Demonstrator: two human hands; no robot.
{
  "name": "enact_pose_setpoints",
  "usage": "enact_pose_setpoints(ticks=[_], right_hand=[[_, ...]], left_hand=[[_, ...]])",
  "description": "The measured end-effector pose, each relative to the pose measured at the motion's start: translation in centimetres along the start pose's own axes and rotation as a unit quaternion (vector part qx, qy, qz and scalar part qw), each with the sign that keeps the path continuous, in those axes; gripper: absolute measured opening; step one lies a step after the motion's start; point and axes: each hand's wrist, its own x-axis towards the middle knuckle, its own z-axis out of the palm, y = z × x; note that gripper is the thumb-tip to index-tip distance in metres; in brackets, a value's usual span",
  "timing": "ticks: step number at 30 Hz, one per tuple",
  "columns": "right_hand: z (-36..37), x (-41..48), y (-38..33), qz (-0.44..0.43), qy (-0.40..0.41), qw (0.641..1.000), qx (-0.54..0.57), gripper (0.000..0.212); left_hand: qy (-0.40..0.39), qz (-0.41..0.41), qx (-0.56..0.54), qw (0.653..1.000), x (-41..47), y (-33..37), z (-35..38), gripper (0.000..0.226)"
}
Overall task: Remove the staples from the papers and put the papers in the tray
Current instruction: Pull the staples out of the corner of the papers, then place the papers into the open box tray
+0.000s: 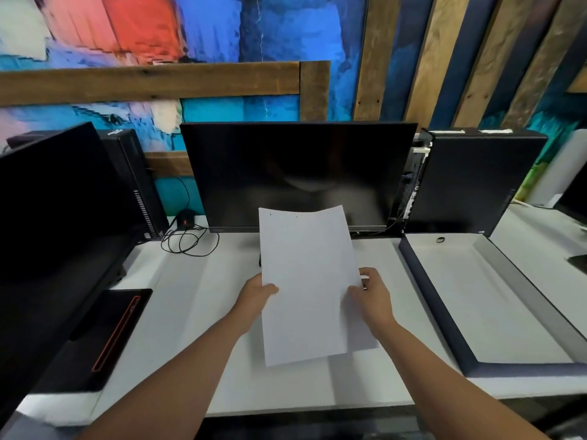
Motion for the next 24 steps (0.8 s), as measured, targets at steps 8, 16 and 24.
enact_pose_setpoints(ticks=[8, 16, 24], right_hand=[[-4.0, 0.6, 1.2, -0.057, 0.06, 0.994, -0.069, 0.027], [-11.9, 1.8, 3.6, -0.055, 0.101, 0.984, -0.136, 0.029], [-20.9, 4.0, 6.3, -0.02, 0.122, 0.984, -0.13, 0.032]], left_hand=[[-0.077, -0.013, 0.011, 0.997, -0.1, 0.9, 3.3, 0.032], [-0.107, -0.017, 0.01, 0.994, -0.4, 1.2, 11.2, 0.031], [-0.069, 0.007, 0.004, 0.998, 0.4, 1.1, 20.9, 0.049]])
